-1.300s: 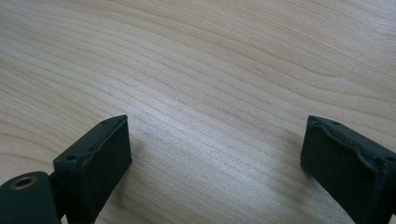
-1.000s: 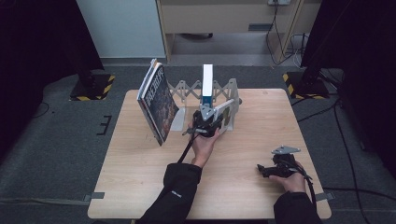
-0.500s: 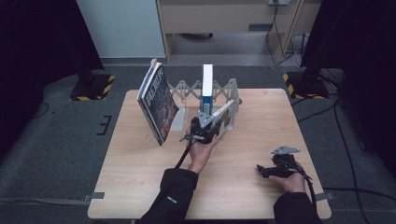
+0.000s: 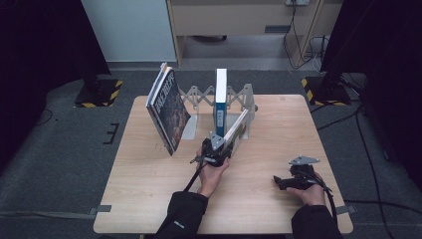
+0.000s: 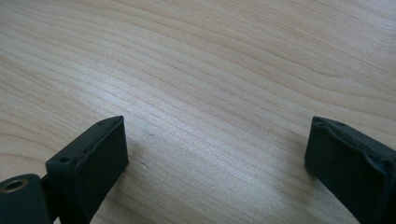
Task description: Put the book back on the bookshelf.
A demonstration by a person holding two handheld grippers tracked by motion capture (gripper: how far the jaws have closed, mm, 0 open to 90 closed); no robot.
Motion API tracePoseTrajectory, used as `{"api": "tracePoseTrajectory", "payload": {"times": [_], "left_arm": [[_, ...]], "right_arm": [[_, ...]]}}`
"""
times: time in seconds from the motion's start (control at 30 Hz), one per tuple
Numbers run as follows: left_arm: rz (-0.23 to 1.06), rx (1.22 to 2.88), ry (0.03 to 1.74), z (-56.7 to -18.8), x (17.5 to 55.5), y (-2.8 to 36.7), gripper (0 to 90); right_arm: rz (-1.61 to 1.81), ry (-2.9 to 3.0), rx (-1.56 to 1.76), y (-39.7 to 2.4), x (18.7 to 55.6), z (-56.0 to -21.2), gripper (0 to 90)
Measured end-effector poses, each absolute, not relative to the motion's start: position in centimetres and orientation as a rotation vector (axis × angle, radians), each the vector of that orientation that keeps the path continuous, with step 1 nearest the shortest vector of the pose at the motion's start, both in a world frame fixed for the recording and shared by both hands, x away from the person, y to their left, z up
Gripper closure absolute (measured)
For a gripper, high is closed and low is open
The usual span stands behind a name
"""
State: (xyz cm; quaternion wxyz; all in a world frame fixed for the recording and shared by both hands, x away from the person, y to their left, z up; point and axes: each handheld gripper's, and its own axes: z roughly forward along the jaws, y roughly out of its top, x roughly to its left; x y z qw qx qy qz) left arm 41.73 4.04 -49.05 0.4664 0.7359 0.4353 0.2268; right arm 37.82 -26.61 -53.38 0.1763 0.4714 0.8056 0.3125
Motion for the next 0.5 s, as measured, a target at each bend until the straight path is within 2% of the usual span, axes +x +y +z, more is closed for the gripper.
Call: {"api": "tracePoseTrajectory", "payload": {"times": [0.27,0.5], "left_arm": [[0.574,1.817,1.073,-49.78,41.71,3.38,72.8],[0.537,1.799,1.044,-49.99,42.11,3.53,70.4]], "right_arm": [[0.886,2.281,1.332,-26.59,37.83,-53.40,6.0],[0.886,2.283,1.329,-26.57,37.82,-53.39,6.0]]}}
